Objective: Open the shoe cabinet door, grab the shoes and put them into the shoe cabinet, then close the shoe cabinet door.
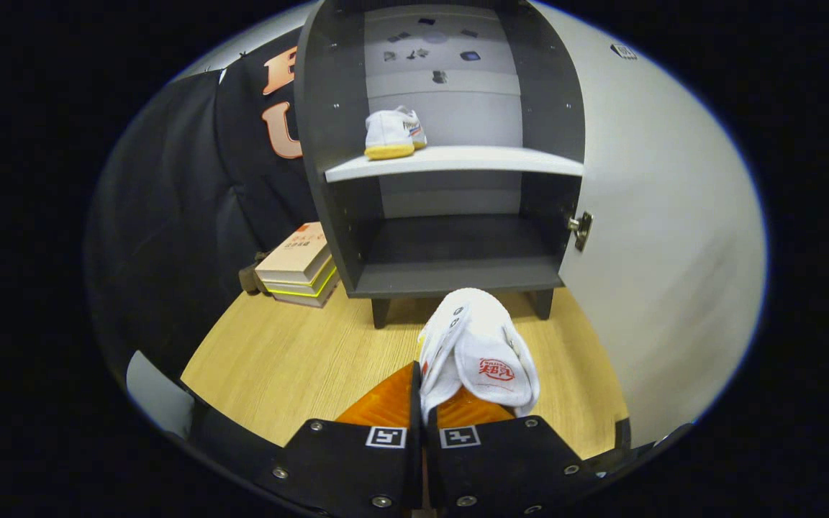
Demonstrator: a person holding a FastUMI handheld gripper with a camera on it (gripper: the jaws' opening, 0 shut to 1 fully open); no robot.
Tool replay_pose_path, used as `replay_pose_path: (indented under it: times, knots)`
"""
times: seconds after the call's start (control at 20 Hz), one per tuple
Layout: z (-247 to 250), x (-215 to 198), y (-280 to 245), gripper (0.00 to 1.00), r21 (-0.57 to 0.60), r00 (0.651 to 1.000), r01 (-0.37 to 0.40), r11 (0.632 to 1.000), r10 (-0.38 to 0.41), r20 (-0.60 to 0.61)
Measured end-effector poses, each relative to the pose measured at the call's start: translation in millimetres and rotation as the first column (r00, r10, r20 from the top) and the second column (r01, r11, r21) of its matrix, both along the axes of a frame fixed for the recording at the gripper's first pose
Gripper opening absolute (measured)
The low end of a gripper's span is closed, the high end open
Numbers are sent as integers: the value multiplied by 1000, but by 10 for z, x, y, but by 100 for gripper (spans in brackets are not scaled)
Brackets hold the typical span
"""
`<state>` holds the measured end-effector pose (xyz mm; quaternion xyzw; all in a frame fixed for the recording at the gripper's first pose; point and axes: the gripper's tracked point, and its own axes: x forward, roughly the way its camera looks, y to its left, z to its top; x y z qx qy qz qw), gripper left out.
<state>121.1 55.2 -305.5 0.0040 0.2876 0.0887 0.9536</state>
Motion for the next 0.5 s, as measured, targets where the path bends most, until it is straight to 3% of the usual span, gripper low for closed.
replay_pose_path:
  times: [0.5]
  knots:
    - [1222,695,-130,3,-34,982,-3,999,9,187]
